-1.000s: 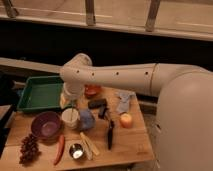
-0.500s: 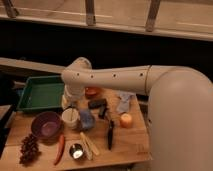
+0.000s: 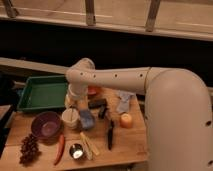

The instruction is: Place fork in table surface

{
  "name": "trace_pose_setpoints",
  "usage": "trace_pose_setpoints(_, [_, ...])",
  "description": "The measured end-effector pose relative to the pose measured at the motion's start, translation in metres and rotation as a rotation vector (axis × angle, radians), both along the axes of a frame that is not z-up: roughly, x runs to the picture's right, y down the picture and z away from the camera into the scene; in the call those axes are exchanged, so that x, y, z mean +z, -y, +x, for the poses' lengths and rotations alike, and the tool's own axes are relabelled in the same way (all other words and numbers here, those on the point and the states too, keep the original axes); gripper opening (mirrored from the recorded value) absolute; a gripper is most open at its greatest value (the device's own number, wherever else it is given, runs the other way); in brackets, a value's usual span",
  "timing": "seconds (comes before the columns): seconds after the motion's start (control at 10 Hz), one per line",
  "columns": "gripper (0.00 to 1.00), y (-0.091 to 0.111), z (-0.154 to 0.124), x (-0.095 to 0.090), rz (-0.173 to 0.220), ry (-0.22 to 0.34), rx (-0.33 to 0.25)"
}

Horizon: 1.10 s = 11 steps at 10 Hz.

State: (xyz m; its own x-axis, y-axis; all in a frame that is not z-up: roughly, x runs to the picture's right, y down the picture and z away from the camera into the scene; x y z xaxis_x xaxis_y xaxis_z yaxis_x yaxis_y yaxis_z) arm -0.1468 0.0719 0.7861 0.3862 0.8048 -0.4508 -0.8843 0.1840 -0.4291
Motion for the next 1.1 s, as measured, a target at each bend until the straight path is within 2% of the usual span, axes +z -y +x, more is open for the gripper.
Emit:
trace_pose_setpoints(0.6, [0.66, -0.008, -0.013, 0.006, -0.021, 0.033, 0.005])
trace_pose_setpoints(0.9, [0.66, -0.013, -0.013, 0.011, -0.039, 0.029, 0.007])
trace_pose_setpoints(1.0, [0.65, -0.014, -0.011, 0.012, -0.041, 0.026, 0.009])
trace_pose_setpoints(1.1, [0.58, -0.014, -0.01, 0.012, -0.042, 0.022, 0.013])
